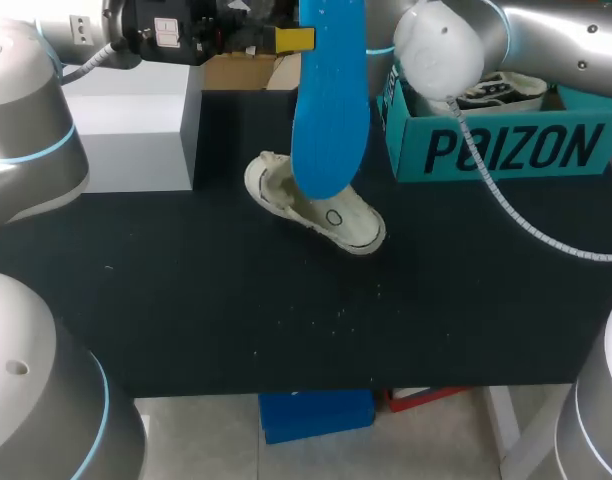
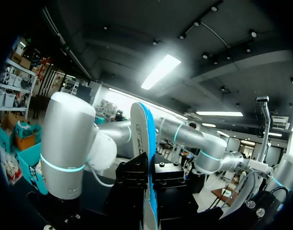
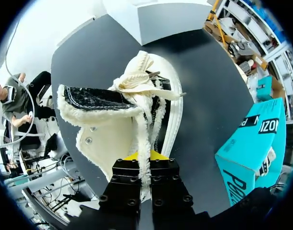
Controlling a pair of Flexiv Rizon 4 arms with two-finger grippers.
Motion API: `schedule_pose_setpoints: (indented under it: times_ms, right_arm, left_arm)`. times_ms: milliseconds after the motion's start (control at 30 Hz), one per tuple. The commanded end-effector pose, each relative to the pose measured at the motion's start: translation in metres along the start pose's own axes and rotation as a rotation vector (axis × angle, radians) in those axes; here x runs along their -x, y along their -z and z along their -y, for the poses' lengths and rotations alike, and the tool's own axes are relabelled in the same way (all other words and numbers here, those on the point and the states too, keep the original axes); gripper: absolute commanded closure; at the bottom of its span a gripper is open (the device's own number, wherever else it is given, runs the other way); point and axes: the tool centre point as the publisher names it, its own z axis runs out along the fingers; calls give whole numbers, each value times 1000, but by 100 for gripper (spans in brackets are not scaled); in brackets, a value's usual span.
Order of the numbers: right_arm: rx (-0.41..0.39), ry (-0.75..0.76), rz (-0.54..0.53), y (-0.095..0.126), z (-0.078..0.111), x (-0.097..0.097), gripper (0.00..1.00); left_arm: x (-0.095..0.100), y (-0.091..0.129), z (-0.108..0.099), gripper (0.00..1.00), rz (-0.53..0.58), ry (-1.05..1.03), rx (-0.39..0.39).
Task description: Take the shoe out of the shoebox, open the shoe tongue, remove and reinsert the insole, then place the shoe into the shoebox
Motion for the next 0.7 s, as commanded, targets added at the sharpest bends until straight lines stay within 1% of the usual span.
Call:
schedule_pose_setpoints:
  times_ms: [33, 167, 333, 467, 700]
  right_arm:
    - [118, -208, 23, 0, 9, -5, 100]
    - [173, -306, 25, 4, 9, -9, 100]
    - [214, -362, 43, 8, 8, -16, 100]
    - [217, -368, 50, 8, 8, -17, 100]
    - [194, -395, 68, -1, 9, -20, 100]
  left_arm:
    - [0, -1, 0, 100, 4, 0, 0]
    - [0, -1, 0, 100, 4, 0, 0]
    - [0, -1, 0, 100, 4, 0, 0]
    - [0, -1, 0, 100, 4, 0, 0]
    - [0, -1, 0, 100, 4, 0, 0]
